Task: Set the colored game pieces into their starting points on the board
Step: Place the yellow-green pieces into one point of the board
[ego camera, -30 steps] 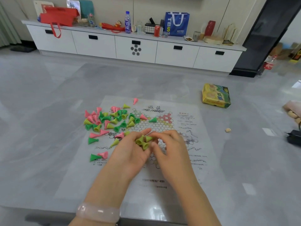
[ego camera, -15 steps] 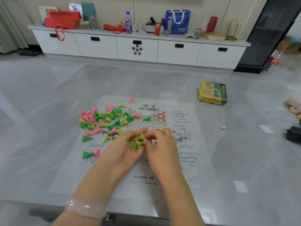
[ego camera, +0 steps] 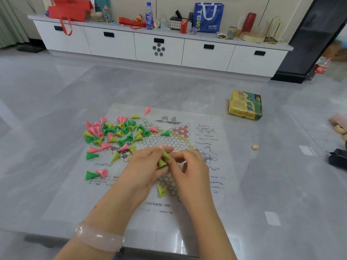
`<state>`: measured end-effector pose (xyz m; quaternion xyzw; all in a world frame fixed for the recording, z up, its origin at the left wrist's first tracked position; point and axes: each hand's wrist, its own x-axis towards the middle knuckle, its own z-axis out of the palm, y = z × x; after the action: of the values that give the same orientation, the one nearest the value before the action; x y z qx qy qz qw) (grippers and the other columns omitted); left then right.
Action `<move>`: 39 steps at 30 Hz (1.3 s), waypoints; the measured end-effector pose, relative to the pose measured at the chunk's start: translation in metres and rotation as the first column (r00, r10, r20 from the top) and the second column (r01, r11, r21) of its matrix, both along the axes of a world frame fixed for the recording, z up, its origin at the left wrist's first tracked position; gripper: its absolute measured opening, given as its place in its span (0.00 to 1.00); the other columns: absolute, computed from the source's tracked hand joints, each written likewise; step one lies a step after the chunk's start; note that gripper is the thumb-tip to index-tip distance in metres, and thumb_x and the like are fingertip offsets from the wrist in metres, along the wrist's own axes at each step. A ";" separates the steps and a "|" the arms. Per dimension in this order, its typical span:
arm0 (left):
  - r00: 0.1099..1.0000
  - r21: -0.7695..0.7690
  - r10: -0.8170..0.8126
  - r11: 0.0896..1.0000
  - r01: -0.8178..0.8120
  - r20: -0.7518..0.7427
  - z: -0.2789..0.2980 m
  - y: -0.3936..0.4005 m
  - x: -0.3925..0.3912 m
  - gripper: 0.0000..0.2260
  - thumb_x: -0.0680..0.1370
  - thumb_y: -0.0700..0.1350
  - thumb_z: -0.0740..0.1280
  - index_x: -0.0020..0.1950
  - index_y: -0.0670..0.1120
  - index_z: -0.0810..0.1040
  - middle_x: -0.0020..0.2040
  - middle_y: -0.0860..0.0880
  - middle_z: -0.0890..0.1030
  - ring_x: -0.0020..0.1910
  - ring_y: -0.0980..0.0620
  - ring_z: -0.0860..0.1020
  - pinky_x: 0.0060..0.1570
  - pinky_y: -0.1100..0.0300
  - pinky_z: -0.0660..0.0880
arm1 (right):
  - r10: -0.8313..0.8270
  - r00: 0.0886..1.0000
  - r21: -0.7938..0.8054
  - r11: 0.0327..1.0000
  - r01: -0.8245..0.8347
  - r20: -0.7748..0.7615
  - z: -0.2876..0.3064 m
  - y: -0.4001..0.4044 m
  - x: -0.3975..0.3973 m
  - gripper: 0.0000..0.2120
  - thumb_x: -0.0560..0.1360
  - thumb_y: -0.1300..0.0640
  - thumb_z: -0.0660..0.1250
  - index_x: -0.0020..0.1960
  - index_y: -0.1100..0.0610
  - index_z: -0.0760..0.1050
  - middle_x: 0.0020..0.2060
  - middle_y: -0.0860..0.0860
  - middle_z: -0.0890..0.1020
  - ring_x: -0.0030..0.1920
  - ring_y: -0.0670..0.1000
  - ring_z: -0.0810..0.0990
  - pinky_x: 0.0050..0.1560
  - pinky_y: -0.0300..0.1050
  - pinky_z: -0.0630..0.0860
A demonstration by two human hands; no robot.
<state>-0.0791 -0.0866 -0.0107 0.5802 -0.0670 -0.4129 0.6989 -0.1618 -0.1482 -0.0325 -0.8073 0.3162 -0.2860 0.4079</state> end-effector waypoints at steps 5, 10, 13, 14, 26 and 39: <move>0.984 -0.040 0.053 0.997 -0.061 -0.167 -0.001 -0.012 -0.004 0.13 0.80 0.39 0.57 0.43 0.35 0.78 0.38 0.39 0.83 0.35 0.49 0.83 0.33 0.62 0.80 | -0.021 0.998 -0.026 0.999 0.022 0.059 -0.001 -0.001 -0.003 0.10 0.72 0.59 0.67 0.48 0.46 0.78 0.45 0.44 0.75 0.45 0.38 0.74 0.41 0.27 0.68; 0.991 0.009 -0.061 0.998 0.063 -0.120 -0.005 -0.014 -0.011 0.13 0.80 0.42 0.58 0.48 0.35 0.78 0.44 0.38 0.83 0.41 0.47 0.82 0.44 0.55 0.80 | -0.107 0.985 -0.046 0.992 0.114 0.133 -0.003 -0.005 -0.004 0.05 0.72 0.59 0.68 0.45 0.51 0.80 0.40 0.44 0.78 0.43 0.39 0.74 0.41 0.26 0.67; 0.986 0.124 -0.157 0.981 0.148 0.065 -0.005 -0.009 -0.011 0.14 0.80 0.45 0.58 0.47 0.40 0.80 0.42 0.42 0.81 0.36 0.50 0.77 0.42 0.60 0.73 | -0.105 0.978 0.001 0.994 0.107 0.178 0.001 -0.002 -0.009 0.06 0.72 0.61 0.68 0.43 0.51 0.79 0.40 0.43 0.78 0.43 0.40 0.75 0.42 0.27 0.68; 0.963 0.207 -0.188 0.967 0.148 0.191 -0.003 -0.007 -0.010 0.14 0.80 0.46 0.58 0.45 0.42 0.80 0.39 0.45 0.78 0.34 0.53 0.73 0.39 0.62 0.70 | -0.110 0.975 0.023 0.994 0.108 0.194 0.003 -0.001 -0.012 0.07 0.72 0.62 0.67 0.43 0.50 0.78 0.41 0.43 0.79 0.43 0.41 0.75 0.42 0.28 0.69; 0.106 0.663 -0.655 0.730 -0.169 0.748 -0.020 0.031 0.005 0.16 0.77 0.56 0.59 0.60 0.49 0.68 0.56 0.50 0.71 0.56 0.51 0.69 0.49 0.60 0.69 | -0.594 0.709 0.700 0.685 0.199 0.379 0.042 0.020 -0.024 0.09 0.77 0.61 0.61 0.40 0.54 0.76 0.35 0.47 0.79 0.35 0.45 0.75 0.35 0.37 0.71; 0.723 0.296 -0.205 0.955 0.001 0.660 -0.006 0.051 0.017 0.09 0.78 0.38 0.54 0.46 0.48 0.71 0.36 0.48 0.72 0.32 0.51 0.71 0.26 0.66 0.68 | -0.465 0.766 0.678 0.733 0.053 0.444 0.065 0.057 0.003 0.08 0.78 0.61 0.60 0.42 0.57 0.76 0.38 0.51 0.82 0.37 0.46 0.80 0.40 0.39 0.76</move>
<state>-0.0625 -0.0353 -0.0165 0.7776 -0.2941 -0.2137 0.5130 -0.1591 -0.0916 0.0326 -0.4379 0.3666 -0.4550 0.6832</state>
